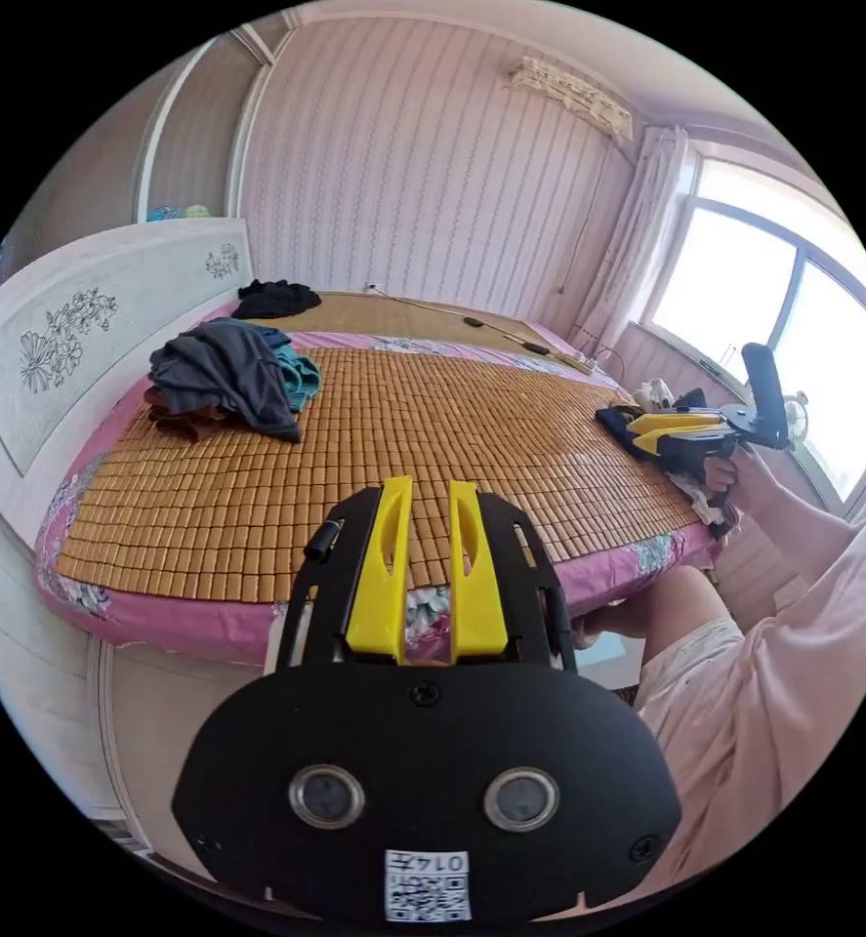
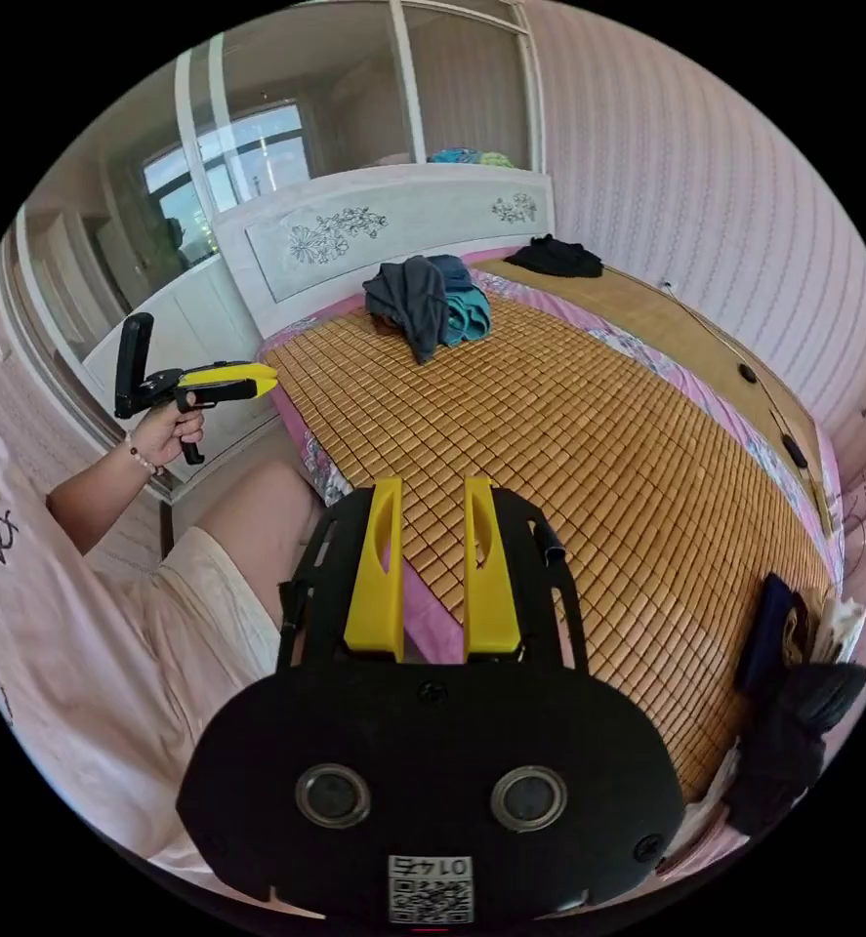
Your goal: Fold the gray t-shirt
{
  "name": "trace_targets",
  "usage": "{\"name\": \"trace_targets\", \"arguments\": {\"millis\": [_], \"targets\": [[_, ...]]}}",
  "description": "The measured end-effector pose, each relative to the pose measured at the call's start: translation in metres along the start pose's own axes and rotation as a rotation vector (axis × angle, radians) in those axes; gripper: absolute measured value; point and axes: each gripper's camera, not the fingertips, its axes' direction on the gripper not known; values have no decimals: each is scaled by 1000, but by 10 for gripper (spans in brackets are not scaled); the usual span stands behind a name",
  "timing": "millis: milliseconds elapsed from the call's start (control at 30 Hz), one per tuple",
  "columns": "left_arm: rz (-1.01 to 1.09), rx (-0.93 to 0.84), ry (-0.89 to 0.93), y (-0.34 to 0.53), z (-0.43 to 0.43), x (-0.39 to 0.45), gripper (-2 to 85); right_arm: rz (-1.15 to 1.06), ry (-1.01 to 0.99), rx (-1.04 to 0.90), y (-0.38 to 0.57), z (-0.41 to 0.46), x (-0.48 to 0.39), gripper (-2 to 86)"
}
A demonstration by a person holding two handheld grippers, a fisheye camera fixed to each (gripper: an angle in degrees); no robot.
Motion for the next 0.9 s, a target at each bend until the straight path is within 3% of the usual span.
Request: {"name": "trace_targets", "arguments": {"millis": [200, 333, 533, 733, 900], "targets": [[-102, 10, -130, -41, -32, -122, 65, -207, -62, -4, -144, 86, -42, 101], [-160, 2, -142, -86, -26, -203, 65, -298, 31, -19, -223, 161, -62, 90], [-214, -18, -200, -150, 10, -306, 86, -143, -31, -234, -282, 295, -46, 126], [-273, -66, -232, -206, 49, -371, 125, -49, 86, -355, -312, 403, -30, 127], [-284, -156, -214, -225, 58, -386, 16, 89, -18, -470, -332, 445, -7, 81]]}}
